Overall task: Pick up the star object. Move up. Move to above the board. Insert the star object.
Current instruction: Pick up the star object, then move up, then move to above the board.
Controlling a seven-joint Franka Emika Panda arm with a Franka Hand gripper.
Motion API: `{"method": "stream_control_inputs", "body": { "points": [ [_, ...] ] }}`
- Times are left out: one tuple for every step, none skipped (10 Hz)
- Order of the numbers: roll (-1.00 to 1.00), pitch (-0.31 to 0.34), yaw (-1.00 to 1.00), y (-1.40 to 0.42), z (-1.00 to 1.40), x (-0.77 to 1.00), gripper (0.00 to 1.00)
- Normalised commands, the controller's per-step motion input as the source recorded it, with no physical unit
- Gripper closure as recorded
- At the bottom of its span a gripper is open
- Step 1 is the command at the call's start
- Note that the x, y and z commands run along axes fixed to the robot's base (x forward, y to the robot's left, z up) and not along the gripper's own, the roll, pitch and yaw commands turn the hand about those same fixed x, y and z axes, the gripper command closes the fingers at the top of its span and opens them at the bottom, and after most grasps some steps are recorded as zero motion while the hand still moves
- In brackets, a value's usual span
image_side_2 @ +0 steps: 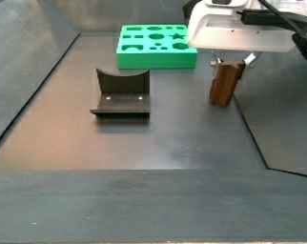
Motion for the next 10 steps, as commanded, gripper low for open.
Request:
{"method": "stream_control_inputs", "body": {
  "points": [
    [0.00,0.000,0.00,0.00,0.00,0.00,1.00],
    [0.00,0.000,0.00,0.00,0.00,0.00,1.00],
    [0.00,0.000,0.00,0.00,0.83,0.00,1.00],
    [0.00,0.014,-0.01,0.04,0.80,-0.01,1.00],
    [-0.01,0.029,-0.01,0.03,0.75,-0.02,1.00],
    [-0.02,0.044,-0.01,0.02,0.61,-0.01,1.00],
    [-0.03,0.048,-0.02,0.01,0.48,-0.01,1.00],
    [-0.04,0.045,-0.02,0.00,0.34,-0.01,1.00],
    [-0.05,0.042,-0.02,0.00,0.20,-0.01,1.00],
    [-0.08,-0.173,0.11,-0.07,1.00,0.01,1.00]
  ]
}}
